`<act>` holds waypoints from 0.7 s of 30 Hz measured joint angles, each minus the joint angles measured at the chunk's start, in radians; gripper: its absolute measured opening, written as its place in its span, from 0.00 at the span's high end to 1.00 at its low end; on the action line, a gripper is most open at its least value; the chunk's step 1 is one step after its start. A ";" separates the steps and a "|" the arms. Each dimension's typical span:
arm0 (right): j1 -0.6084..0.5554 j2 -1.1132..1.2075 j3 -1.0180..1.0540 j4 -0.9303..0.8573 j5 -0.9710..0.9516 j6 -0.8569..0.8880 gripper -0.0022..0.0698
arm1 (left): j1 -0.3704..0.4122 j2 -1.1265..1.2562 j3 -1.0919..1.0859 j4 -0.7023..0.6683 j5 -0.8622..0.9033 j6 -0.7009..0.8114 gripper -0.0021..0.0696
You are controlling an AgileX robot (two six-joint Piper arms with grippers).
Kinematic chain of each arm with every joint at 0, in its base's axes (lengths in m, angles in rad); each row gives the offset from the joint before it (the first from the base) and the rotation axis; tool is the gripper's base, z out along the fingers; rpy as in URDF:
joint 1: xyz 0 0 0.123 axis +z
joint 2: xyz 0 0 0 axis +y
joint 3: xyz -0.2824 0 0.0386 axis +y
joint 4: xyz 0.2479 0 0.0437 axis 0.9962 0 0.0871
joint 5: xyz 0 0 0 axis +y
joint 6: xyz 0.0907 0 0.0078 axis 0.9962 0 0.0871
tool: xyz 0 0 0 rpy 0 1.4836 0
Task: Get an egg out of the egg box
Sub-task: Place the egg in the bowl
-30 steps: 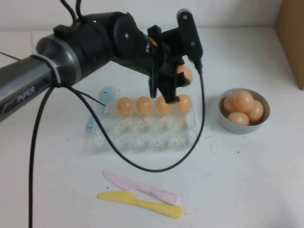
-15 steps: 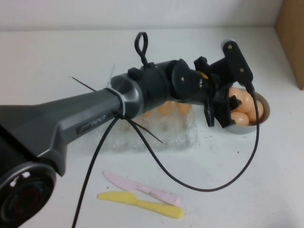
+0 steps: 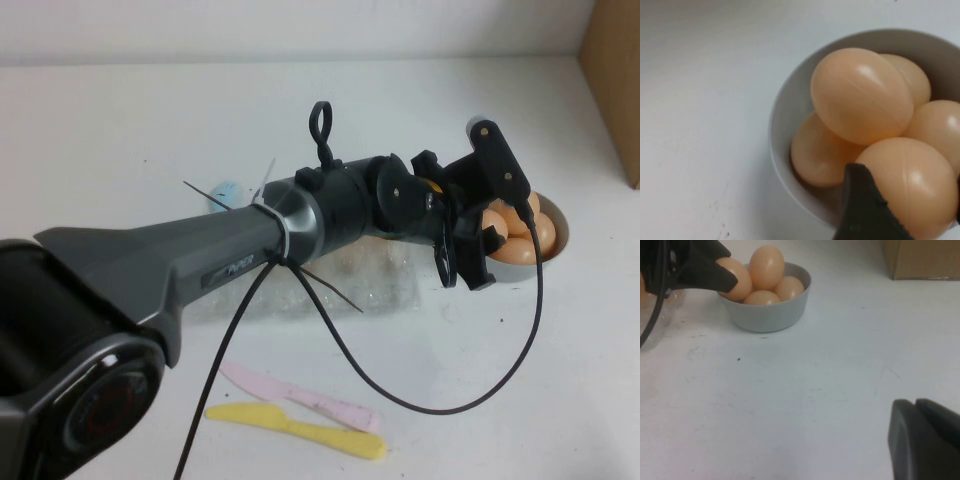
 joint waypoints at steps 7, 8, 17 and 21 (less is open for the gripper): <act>0.000 0.000 0.000 0.000 0.000 0.000 0.99 | 0.000 0.002 -0.002 0.000 -0.018 0.028 0.53; 0.000 0.000 0.000 0.000 0.000 0.000 0.99 | 0.000 0.002 -0.002 0.000 -0.023 0.028 0.52; 0.000 0.000 0.000 0.000 0.000 0.000 0.99 | 0.000 0.002 -0.002 0.000 -0.042 0.029 0.44; 0.000 0.000 0.000 0.000 0.000 0.000 0.99 | 0.000 0.000 -0.002 0.000 -0.045 0.029 0.43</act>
